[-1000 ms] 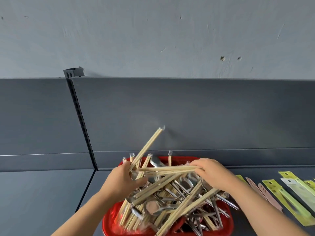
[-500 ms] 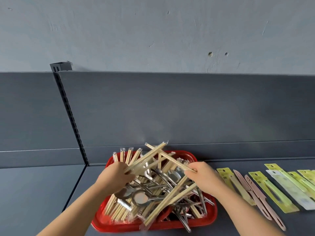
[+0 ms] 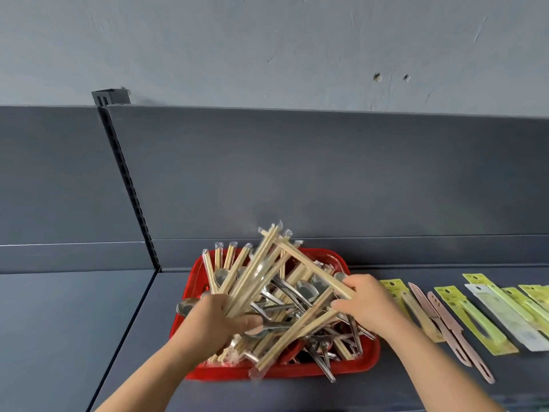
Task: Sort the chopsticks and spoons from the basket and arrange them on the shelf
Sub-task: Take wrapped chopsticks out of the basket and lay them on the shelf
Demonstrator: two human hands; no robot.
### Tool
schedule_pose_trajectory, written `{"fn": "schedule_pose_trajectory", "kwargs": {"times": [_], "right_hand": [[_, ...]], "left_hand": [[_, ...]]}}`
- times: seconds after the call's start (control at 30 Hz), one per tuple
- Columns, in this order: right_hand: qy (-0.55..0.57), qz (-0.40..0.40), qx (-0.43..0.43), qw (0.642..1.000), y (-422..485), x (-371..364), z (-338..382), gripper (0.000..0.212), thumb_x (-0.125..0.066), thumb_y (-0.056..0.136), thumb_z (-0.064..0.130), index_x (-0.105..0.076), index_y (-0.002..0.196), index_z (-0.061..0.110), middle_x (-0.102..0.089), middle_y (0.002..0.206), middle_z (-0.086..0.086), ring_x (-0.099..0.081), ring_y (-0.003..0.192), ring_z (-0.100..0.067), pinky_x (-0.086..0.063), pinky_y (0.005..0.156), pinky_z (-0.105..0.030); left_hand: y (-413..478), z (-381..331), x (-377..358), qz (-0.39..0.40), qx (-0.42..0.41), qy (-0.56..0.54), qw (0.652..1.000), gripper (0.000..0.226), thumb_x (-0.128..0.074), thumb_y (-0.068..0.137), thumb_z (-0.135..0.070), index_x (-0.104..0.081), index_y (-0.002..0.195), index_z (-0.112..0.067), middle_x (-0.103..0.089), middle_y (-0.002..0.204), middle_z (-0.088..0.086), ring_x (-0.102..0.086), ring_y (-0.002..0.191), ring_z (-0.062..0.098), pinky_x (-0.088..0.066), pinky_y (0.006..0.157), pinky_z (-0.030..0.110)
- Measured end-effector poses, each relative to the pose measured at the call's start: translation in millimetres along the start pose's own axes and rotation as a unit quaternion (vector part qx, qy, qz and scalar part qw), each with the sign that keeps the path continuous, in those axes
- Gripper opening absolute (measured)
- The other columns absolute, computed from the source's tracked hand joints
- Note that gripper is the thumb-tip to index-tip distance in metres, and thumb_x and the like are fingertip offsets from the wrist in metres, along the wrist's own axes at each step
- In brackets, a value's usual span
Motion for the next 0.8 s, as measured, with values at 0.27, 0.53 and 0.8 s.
{"fn": "schedule_pose_trajectory", "kwargs": {"times": [0.27,0.53,0.8], "right_hand": [[0.079,-0.076,-0.058,0.992,3.7,18.2,-41.7,0.009,-0.073,0.080,0.023,-0.067,0.087,0.023,-0.066,0.071,0.004,-0.059,0.061,-0.011,-0.037,0.048,-0.022],[0.172,-0.105,-0.070,0.977,16.6,11.4,-43.4,0.005,-0.073,0.078,0.018,-0.070,0.079,0.022,-0.067,0.069,0.001,-0.056,0.054,-0.012,-0.043,0.045,-0.022],[0.205,-0.053,-0.003,0.977,30.8,11.9,-10.4,0.004,-0.074,0.078,0.026,-0.071,0.081,0.025,-0.068,0.070,0.007,-0.058,0.059,-0.005,-0.041,0.051,-0.019]], "left_hand": [[6.3,-24.6,-40.2,-0.004,-0.031,0.151,0.988,0.031,-0.088,0.063,-0.032,-0.064,0.074,-0.014,-0.066,0.058,-0.003,-0.052,0.038,0.001,-0.040,0.038,0.017],[20.2,-27.6,-40.7,0.013,-0.030,0.160,0.987,0.027,-0.085,0.068,-0.028,-0.061,0.076,-0.017,-0.061,0.054,-0.008,-0.049,0.036,-0.001,-0.033,0.037,0.012],[19.9,-20.2,-18.0,0.026,-0.020,0.093,0.995,0.020,-0.081,0.075,-0.023,-0.064,0.076,-0.012,-0.059,0.054,-0.006,-0.047,0.037,0.000,-0.036,0.041,0.014]]}}
Point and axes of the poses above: each hand's wrist, its own y-axis towards the middle knuckle, its own x-axis out of the back of the hand, z = x × y, the point moved 2 cm from there along y, towards the middle knuckle
